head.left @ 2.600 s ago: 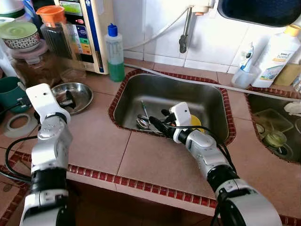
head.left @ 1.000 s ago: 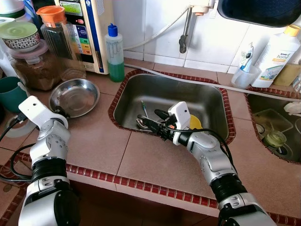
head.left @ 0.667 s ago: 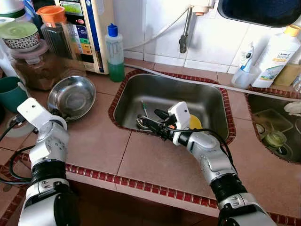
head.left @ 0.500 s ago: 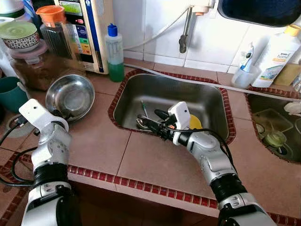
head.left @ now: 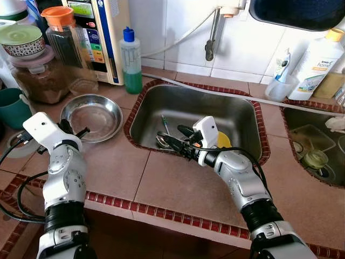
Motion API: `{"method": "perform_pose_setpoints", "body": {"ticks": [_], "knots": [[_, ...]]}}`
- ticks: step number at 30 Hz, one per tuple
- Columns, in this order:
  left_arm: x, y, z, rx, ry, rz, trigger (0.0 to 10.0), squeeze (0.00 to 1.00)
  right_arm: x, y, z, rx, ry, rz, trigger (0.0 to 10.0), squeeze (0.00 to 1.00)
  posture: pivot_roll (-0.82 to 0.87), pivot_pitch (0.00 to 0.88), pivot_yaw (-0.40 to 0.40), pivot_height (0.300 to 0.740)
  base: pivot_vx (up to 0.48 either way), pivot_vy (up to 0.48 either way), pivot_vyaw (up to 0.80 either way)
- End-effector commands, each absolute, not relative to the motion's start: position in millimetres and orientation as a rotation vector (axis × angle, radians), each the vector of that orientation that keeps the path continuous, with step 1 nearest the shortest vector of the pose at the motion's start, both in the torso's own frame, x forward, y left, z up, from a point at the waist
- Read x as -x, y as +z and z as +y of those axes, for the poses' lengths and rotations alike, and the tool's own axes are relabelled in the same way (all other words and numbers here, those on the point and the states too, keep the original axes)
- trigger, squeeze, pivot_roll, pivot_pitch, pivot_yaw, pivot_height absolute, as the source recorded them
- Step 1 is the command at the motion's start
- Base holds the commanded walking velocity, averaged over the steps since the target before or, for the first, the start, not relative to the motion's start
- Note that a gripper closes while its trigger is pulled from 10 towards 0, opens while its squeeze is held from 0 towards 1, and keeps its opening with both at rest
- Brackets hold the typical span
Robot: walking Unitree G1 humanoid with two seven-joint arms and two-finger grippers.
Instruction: Kitchen organization
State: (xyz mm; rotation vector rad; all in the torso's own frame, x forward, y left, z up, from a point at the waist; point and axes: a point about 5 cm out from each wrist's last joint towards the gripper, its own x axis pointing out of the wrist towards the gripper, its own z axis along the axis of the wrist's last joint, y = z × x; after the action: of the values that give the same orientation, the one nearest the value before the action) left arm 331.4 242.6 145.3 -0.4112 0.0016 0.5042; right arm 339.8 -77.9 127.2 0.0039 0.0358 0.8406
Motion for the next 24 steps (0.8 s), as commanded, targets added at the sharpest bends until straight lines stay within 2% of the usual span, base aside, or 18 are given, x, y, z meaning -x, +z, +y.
{"method": "perform_pose_setpoints", "body": {"ticks": [1, 16, 24], "knots": [[-327, 139, 239, 0.39, 0.505, 0.021, 0.0, 0.0, -341, 132, -78, -0.003, 0.834, 0.024, 10.0, 0.0, 0.11, 0.029, -0.019, 0.74, 0.0, 0.0, 0.0], [-321, 155, 232, 0.345, 0.433, -0.123, 0.0, 0.0, -344, 131, -81, -0.032, 0.796, 0.039, 10.0, 0.0, 0.12, 0.026, -0.022, 0.74, 0.0, 0.0, 0.0], [-323, 173, 214, 0.36, 0.292, -0.224, 0.0, 0.0, -348, 133, -83, -0.062, 0.766, 0.043, 10.0, 0.0, 0.12, 0.024, -0.023, 0.74, 0.0, 0.0, 0.0]]}}
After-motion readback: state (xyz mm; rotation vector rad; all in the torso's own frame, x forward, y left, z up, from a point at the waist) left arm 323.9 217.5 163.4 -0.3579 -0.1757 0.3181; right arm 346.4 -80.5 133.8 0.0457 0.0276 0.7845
